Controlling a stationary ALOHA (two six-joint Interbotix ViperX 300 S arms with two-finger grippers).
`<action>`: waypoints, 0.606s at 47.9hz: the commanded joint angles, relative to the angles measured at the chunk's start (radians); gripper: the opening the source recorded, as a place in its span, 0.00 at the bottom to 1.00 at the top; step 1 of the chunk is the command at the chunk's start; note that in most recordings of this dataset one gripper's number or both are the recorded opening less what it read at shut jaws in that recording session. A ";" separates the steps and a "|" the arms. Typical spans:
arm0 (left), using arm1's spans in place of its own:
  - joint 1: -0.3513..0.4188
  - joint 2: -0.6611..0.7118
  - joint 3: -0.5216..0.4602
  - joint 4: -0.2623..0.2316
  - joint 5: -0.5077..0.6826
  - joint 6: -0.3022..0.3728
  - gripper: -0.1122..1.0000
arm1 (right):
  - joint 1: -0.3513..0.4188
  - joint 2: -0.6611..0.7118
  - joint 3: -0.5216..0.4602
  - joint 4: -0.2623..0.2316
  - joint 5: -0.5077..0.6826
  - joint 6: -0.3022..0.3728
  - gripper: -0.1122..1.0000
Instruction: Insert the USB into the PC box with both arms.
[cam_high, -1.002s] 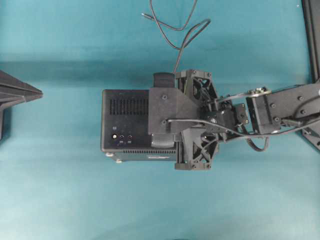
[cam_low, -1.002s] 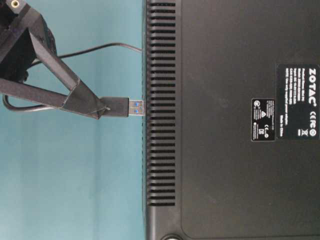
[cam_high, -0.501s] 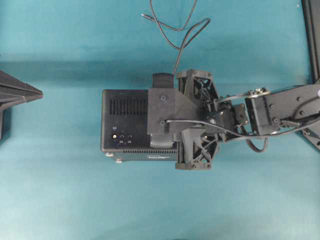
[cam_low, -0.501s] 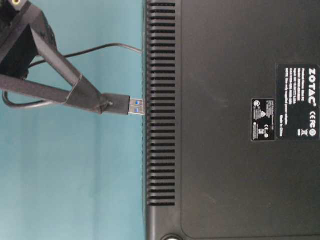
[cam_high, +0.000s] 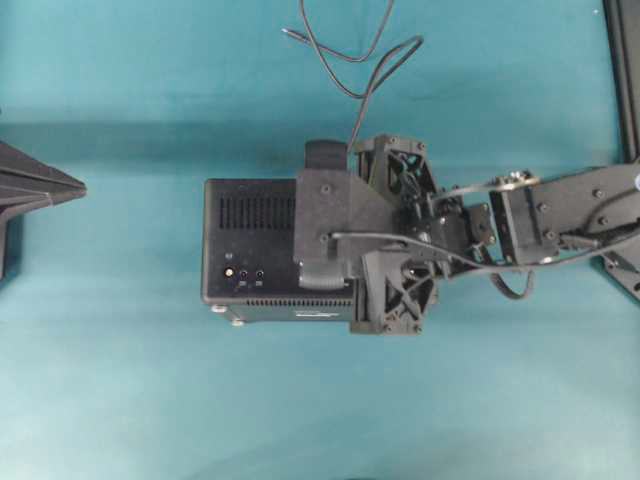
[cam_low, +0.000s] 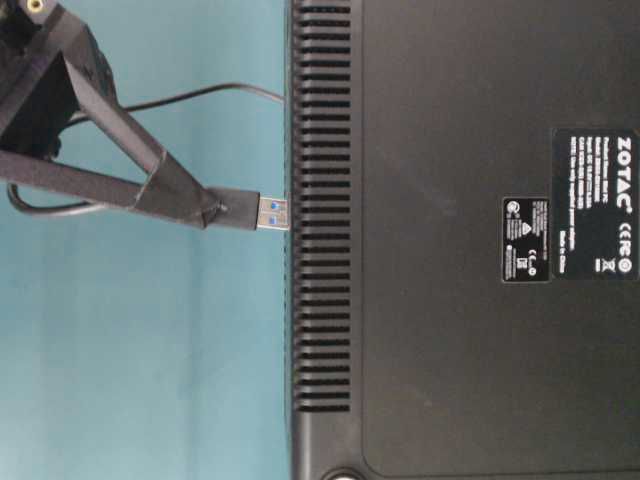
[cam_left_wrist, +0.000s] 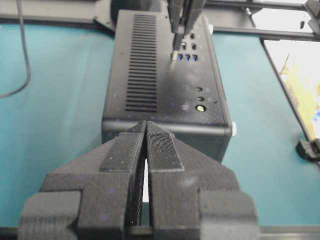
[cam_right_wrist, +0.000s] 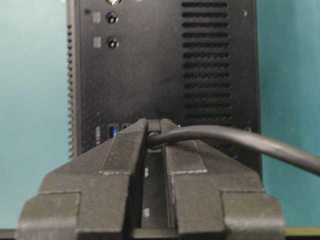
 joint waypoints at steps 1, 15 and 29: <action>-0.002 0.006 -0.011 0.003 -0.005 0.000 0.10 | -0.018 0.000 -0.006 -0.003 0.005 -0.005 0.17; -0.002 0.005 -0.011 0.003 -0.006 -0.002 0.10 | -0.023 0.002 -0.017 -0.003 0.048 -0.006 0.17; -0.002 0.002 -0.008 0.002 -0.006 -0.002 0.10 | -0.038 0.003 -0.035 -0.003 0.074 -0.029 0.17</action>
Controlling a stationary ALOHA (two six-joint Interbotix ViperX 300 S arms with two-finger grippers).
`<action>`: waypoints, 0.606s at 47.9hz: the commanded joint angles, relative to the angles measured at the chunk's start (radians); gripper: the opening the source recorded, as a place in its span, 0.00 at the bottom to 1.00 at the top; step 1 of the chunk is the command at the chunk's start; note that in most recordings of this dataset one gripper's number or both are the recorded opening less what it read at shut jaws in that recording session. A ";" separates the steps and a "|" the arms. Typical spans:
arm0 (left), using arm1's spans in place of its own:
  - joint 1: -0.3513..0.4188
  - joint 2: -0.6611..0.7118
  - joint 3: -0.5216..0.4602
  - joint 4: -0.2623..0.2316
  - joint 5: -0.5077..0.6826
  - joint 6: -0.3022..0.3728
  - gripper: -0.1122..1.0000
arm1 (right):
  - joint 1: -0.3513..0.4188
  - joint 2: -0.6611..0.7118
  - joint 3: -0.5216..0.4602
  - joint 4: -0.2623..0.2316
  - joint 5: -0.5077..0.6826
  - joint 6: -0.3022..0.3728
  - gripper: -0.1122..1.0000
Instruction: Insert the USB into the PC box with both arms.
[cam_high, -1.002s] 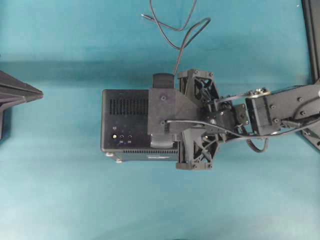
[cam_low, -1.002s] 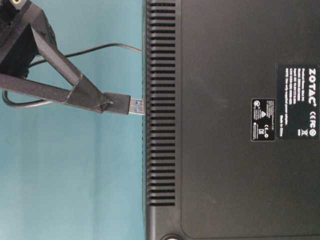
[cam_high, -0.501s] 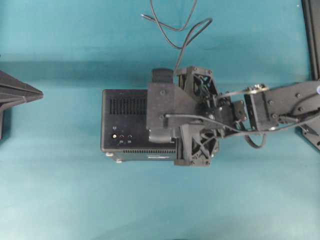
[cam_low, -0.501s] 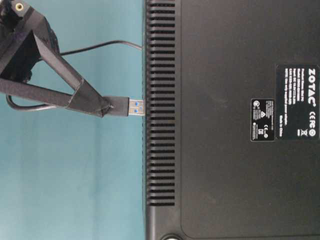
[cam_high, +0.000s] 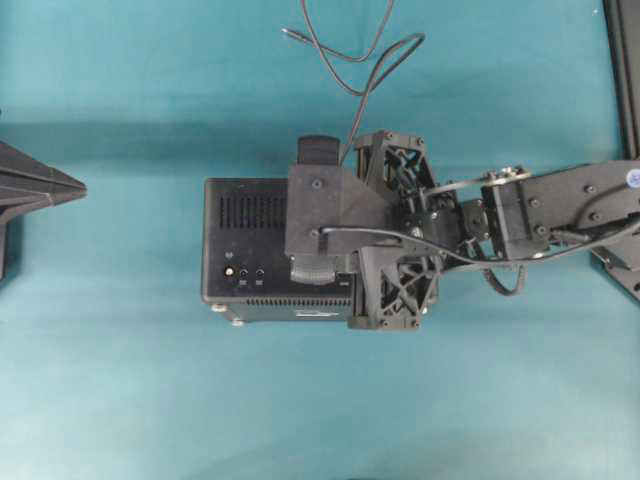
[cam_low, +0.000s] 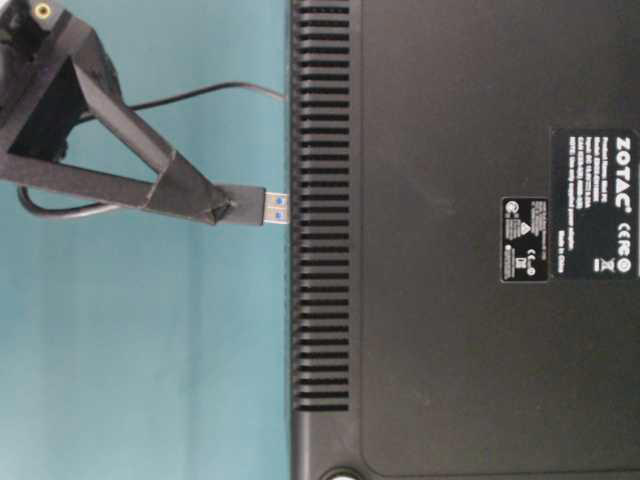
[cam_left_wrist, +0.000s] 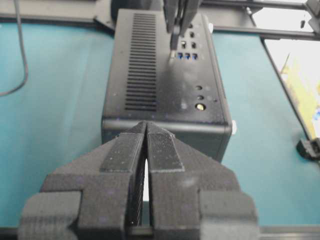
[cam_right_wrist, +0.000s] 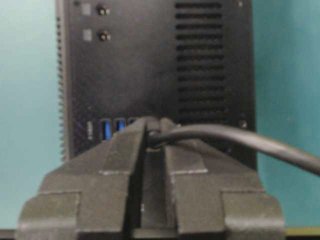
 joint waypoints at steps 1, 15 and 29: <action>-0.002 0.000 -0.011 0.002 -0.006 -0.002 0.10 | -0.031 -0.008 -0.011 -0.005 0.014 -0.014 0.18; -0.002 -0.015 -0.002 0.003 -0.006 -0.002 0.10 | -0.037 0.000 -0.011 -0.005 0.011 -0.015 0.18; -0.002 -0.015 0.000 0.003 -0.006 0.000 0.10 | -0.049 0.017 -0.031 -0.002 0.009 -0.015 0.18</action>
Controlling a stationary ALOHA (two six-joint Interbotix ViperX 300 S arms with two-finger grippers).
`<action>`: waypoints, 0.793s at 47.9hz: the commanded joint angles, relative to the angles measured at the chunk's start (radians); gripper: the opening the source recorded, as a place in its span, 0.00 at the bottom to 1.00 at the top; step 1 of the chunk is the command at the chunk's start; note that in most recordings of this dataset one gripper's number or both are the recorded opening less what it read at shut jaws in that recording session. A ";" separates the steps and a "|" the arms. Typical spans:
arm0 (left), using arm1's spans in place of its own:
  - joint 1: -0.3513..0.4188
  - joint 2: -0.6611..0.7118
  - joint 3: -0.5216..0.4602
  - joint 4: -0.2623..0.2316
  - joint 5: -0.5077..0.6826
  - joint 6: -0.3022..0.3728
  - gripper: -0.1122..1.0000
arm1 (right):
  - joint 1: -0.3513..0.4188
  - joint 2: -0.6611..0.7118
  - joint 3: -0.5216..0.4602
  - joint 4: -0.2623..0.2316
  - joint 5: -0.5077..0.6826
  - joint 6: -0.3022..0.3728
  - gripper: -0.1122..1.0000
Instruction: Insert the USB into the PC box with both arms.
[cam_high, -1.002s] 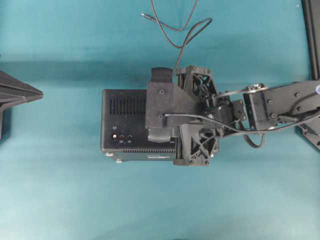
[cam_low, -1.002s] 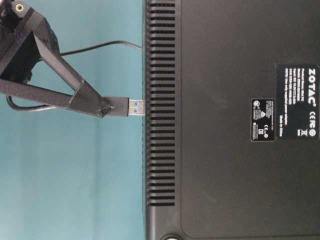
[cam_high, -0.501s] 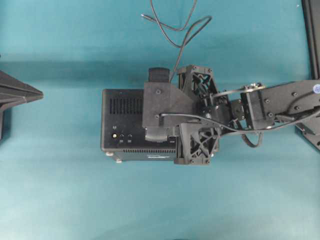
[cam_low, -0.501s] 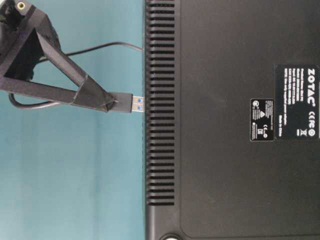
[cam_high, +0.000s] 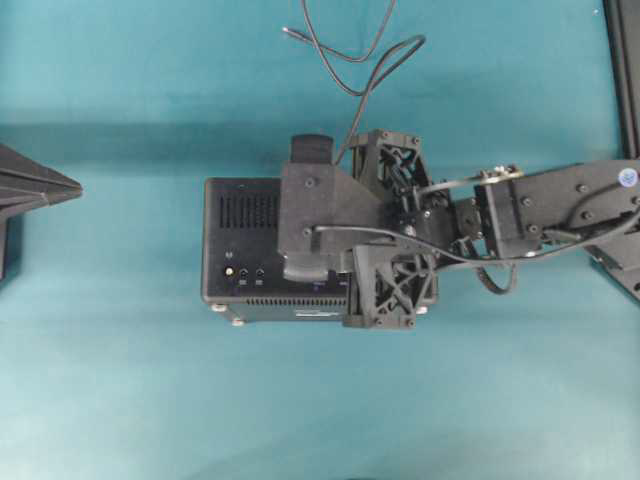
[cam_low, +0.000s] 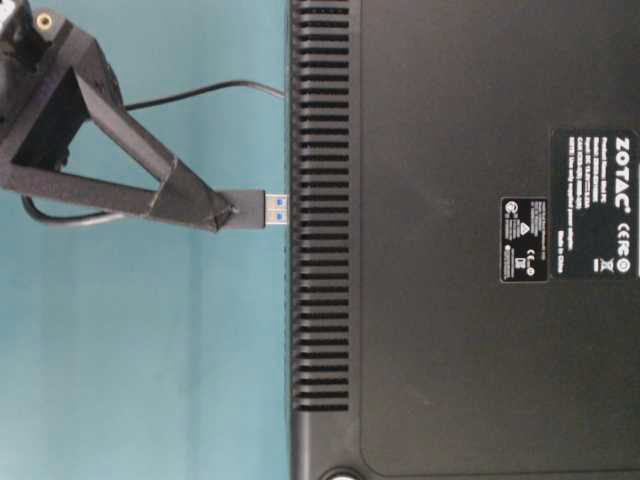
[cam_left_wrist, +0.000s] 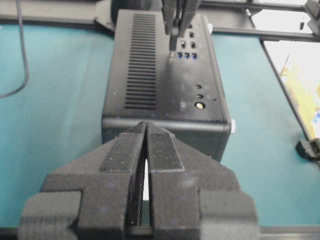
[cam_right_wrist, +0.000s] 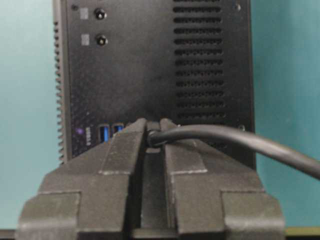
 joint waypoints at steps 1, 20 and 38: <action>-0.002 0.006 -0.012 0.002 -0.006 0.000 0.10 | -0.041 -0.002 -0.014 -0.002 0.008 -0.015 0.18; -0.002 0.006 -0.009 0.002 -0.006 0.000 0.10 | -0.011 0.015 -0.015 0.058 0.008 -0.012 0.18; -0.002 0.002 -0.005 0.002 -0.005 0.000 0.10 | -0.003 0.011 -0.003 0.086 0.000 -0.009 0.18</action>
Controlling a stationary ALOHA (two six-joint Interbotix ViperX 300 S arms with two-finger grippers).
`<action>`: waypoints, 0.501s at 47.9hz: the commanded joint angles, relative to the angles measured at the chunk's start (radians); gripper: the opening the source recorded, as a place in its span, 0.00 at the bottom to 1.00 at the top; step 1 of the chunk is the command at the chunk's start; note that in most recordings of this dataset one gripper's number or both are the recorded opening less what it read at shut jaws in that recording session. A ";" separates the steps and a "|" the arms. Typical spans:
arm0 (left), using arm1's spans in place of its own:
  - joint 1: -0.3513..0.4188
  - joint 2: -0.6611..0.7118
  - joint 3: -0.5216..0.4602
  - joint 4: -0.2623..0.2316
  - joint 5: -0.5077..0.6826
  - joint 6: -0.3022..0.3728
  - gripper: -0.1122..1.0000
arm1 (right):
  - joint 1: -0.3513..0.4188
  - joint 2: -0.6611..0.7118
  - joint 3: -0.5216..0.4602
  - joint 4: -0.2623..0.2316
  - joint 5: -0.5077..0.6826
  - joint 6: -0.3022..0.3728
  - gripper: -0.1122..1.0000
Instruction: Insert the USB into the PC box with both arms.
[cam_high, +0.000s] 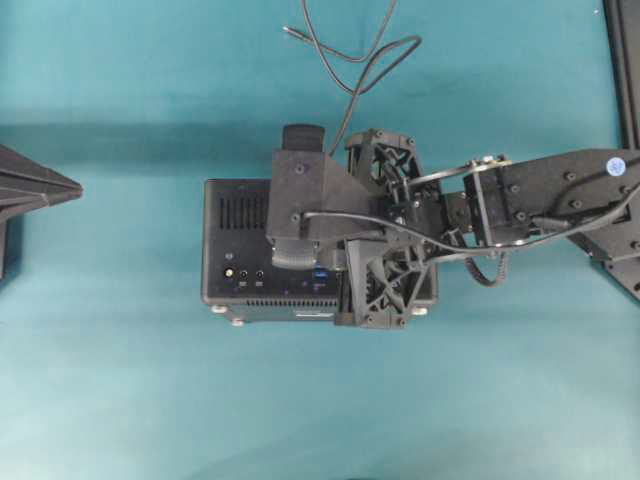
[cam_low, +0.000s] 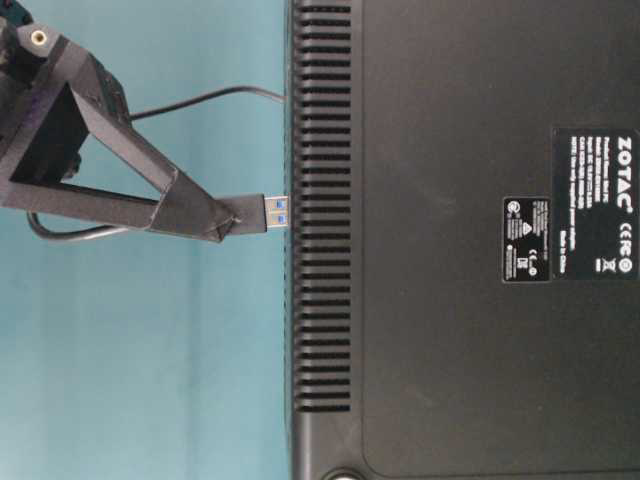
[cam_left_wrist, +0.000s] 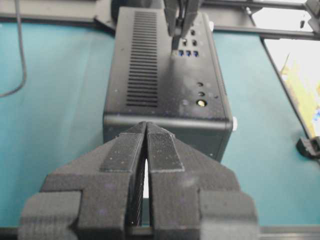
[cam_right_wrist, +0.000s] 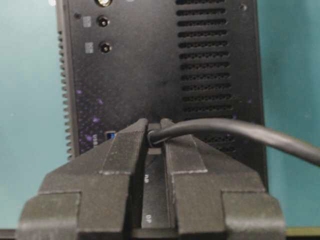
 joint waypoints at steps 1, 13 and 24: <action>-0.002 0.003 -0.012 0.003 -0.006 0.000 0.10 | 0.006 -0.003 0.014 0.012 -0.003 -0.009 0.18; -0.002 0.000 -0.011 0.002 -0.005 -0.002 0.10 | 0.018 -0.017 0.029 0.020 -0.025 -0.011 0.18; -0.002 -0.002 -0.011 0.003 -0.005 -0.002 0.10 | -0.003 -0.017 0.028 0.003 -0.032 -0.012 0.18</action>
